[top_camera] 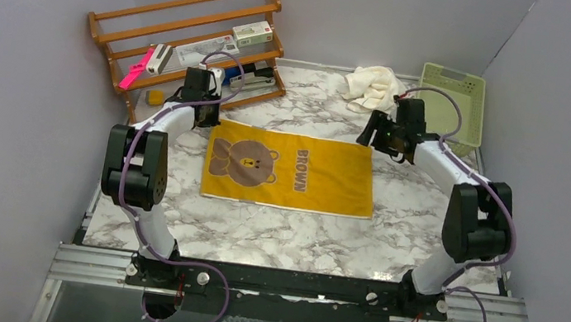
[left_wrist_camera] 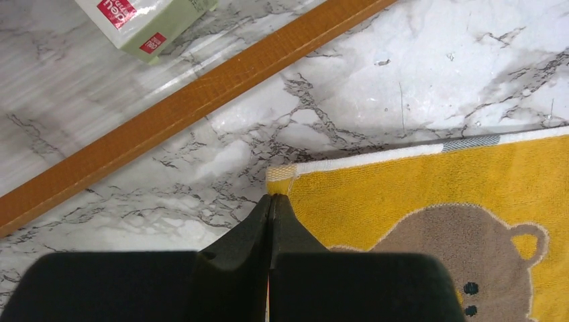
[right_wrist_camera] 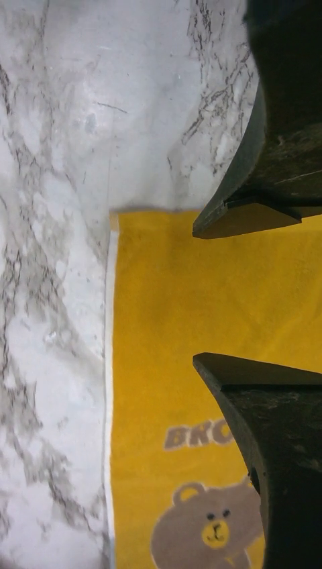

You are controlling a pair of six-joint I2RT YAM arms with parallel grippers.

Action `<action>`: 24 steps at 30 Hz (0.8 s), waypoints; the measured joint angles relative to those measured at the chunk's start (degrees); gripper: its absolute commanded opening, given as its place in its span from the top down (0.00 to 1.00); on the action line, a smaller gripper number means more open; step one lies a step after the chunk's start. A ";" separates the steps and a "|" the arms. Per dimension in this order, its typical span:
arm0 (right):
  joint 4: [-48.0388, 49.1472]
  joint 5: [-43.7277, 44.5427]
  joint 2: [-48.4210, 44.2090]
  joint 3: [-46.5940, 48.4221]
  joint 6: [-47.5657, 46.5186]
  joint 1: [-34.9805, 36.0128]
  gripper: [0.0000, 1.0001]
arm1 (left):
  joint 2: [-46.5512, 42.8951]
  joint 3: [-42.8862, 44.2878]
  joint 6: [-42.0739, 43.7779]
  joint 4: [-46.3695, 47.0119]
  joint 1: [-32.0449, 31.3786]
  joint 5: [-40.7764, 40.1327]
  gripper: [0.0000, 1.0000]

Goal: Roll the towels
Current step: Fold the towel at the center of the board.

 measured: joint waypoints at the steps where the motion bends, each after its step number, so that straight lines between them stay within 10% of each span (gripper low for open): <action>1: 0.22 0.74 1.68 0.39 -0.07 -0.09 0.40 | -0.20 0.00 0.00 0.11 0.00 0.00 1.00; 24: 1.97 9.97 15.87 5.90 -5.20 -1.09 0.62 | 0.74 0.46 -0.24 -0.28 -0.02 2.05 1.00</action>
